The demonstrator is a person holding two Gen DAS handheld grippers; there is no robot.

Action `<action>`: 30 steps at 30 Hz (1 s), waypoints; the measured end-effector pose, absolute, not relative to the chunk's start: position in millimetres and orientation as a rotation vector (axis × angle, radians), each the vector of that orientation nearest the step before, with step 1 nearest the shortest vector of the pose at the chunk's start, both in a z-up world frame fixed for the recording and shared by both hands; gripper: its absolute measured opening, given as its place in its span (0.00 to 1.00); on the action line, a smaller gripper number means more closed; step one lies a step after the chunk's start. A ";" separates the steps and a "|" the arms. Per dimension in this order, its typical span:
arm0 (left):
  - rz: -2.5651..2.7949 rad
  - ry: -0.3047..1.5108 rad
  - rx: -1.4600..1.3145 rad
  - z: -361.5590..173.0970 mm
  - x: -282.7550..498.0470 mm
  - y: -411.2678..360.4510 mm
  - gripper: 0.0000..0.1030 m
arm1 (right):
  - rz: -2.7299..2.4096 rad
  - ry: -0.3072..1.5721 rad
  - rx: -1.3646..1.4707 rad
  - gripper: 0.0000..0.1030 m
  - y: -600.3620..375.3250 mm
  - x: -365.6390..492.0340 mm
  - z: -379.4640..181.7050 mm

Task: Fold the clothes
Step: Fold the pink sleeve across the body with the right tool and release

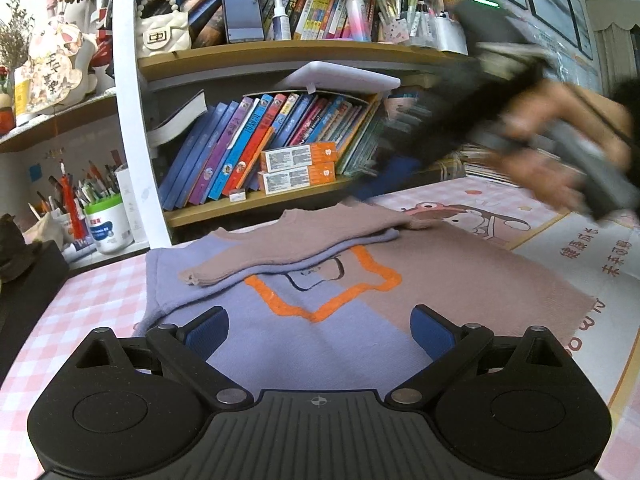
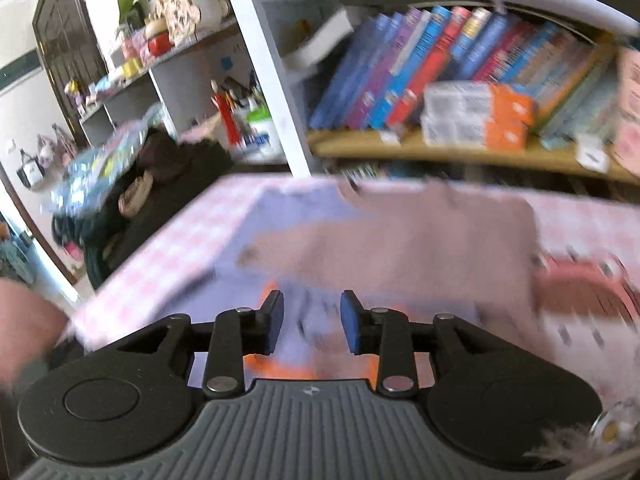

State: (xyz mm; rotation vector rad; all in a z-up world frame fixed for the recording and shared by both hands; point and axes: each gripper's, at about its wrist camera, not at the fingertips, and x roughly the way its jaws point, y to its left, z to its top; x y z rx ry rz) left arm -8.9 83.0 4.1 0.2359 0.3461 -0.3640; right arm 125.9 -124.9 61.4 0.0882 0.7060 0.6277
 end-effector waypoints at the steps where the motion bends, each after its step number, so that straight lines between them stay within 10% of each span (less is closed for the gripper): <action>1: -0.358 0.342 0.240 4.3 -10.4 82.9 0.96 | 0.618 0.711 0.085 0.30 -135.4 112.4 56.1; 15: -0.145 0.446 0.156 23.0 -60.6 128.0 0.95 | 0.444 0.665 0.132 0.43 -232.5 -20.0 15.1; 20: -0.067 0.522 0.047 21.4 -63.2 156.4 0.47 | 0.400 0.663 0.241 0.43 -254.3 -39.1 0.3; 30: -0.042 0.638 -0.074 -2.8 -36.2 172.8 0.43 | 0.367 0.688 0.280 0.38 -261.3 -29.2 -10.0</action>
